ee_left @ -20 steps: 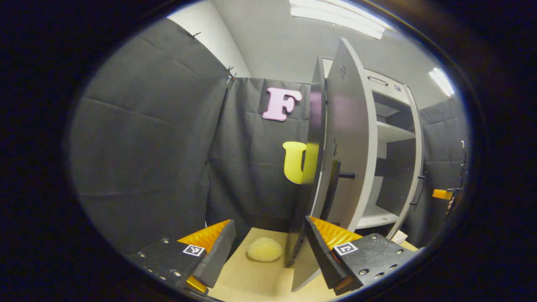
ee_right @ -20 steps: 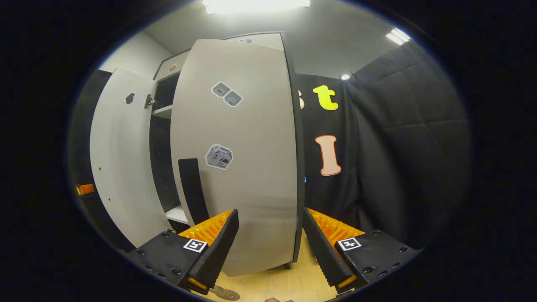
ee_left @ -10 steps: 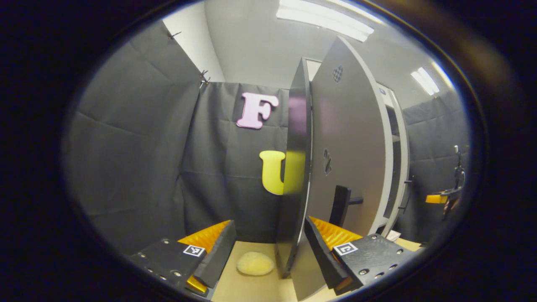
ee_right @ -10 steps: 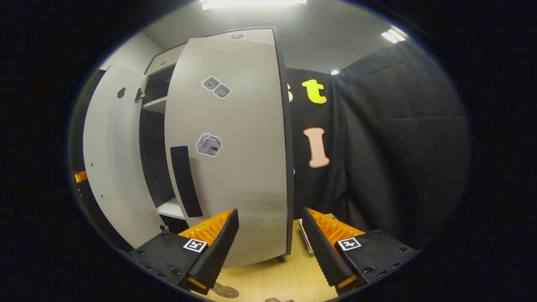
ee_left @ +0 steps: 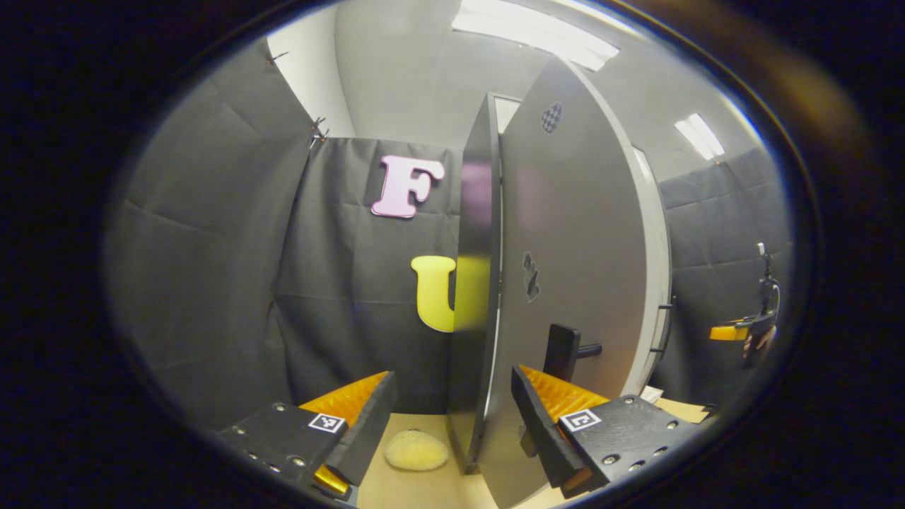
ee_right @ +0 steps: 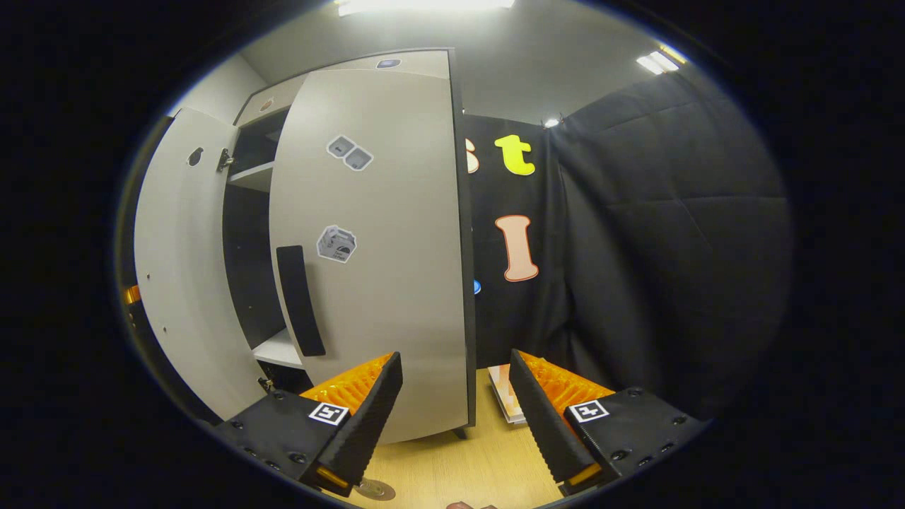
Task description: Grasp the bottle in the cabinet with the left hand and place it on the coaster, then close the right door with the right hand and the left door with the left hand.
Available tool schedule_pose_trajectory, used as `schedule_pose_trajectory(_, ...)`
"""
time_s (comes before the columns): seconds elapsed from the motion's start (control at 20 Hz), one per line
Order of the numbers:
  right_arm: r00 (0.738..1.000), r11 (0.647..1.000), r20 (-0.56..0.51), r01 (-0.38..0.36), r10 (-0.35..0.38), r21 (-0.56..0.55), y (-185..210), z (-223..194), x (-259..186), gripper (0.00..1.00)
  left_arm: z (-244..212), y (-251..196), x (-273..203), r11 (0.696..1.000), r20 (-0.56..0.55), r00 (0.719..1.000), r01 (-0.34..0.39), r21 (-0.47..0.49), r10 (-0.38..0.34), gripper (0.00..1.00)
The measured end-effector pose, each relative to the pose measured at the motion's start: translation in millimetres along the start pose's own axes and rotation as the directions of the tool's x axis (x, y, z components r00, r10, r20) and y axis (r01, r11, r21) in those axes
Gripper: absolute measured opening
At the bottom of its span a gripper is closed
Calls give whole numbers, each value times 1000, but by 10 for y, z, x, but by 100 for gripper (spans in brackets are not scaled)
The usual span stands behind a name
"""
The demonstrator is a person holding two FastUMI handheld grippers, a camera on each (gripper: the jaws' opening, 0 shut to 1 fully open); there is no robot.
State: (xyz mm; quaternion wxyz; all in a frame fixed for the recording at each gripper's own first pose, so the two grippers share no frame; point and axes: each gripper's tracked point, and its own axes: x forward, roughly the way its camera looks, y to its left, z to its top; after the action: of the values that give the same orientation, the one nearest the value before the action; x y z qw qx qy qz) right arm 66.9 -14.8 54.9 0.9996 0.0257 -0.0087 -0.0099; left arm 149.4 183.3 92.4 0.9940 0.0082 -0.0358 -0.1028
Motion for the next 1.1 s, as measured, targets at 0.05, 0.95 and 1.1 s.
schedule_pose_trajectory(0.05, 1000, 1000, 2, 0, 0, 5, -15, 2, 11, 97, 12, -55, 1, 1000, -5, 1000, 5, 4, -5, 94)
schedule_pose_trajectory(0.95, 995, 995, 23, -97, 97, 10, -483, 3, 677, 97, -65, -1636, 431, 993, -61, 997, -40, 108, 47, 94)
schedule_pose_trajectory(1.1, 991, 992, 45, -128, 127, 6, -604, 74, 806, 97, -52, -1876, 513, 991, -40, 994, -93, 98, 97, 94)
